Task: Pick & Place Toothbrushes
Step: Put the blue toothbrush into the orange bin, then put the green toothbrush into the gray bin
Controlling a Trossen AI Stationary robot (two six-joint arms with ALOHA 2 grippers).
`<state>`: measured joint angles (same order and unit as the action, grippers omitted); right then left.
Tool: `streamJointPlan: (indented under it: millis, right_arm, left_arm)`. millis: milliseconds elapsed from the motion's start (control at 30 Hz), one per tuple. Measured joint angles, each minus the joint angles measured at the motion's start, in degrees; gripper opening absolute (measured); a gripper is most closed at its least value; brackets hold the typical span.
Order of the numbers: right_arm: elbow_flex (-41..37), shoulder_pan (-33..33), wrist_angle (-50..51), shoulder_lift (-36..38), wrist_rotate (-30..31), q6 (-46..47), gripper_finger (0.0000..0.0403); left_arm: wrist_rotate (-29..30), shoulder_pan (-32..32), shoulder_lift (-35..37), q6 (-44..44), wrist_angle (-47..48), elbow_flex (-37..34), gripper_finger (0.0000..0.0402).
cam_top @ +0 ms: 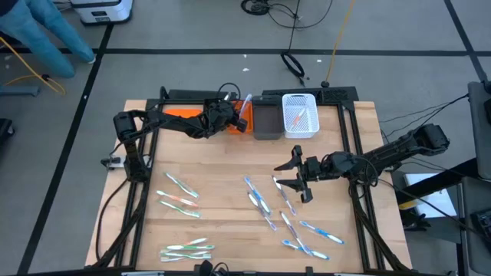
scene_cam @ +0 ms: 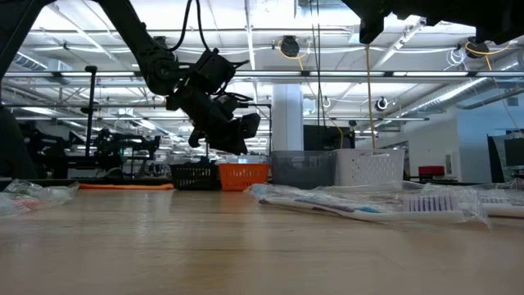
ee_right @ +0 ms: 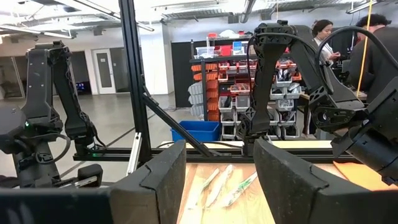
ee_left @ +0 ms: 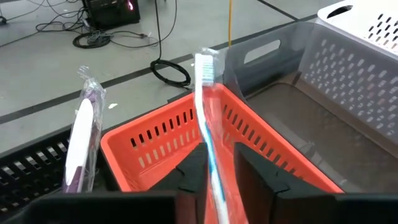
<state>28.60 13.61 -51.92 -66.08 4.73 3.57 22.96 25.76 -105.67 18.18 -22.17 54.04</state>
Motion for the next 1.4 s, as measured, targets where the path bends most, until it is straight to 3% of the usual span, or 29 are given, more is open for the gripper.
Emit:
streamJointPlan:
  millis: [300, 567, 767, 1033, 1200, 1400]
  right_arm:
    - [0.0, 0.0, 1.28, 0.0, 0.0, 0.17, 0.018]
    - [0.0, 0.0, 1.69, 0.0, -0.02, 0.22, 0.018]
    - [0.0, 0.01, 1.79, 0.0, -0.02, 0.67, 0.018]
    - [0.0, 0.0, 2.12, 0.02, -0.11, 0.68, 0.018]
    - [0.0, 0.02, 2.1, 0.02, -0.24, 0.78, 0.018]
    - [0.0, 0.01, 2.12, 0.02, -0.28, 1.33, 0.018]
  left_arm:
    - [-1.32, -0.03, 0.06, -1.66, -0.35, 0.02, 0.0168]
    - [-9.08, -2.11, 4.6, -7.62, 5.41, 0.08, 0.0184]
    - [-16.78, -5.96, 14.38, -11.87, 28.74, 0.04, 0.0184]
    - [-22.09, -15.22, 24.8, -9.16, 59.02, 0.04, 0.0184]
    - [-22.03, -23.15, 26.76, -5.35, 69.88, 0.02, 0.0184]
    - [-22.05, -31.75, 26.58, -1.47, 75.49, 0.0, 0.0184]
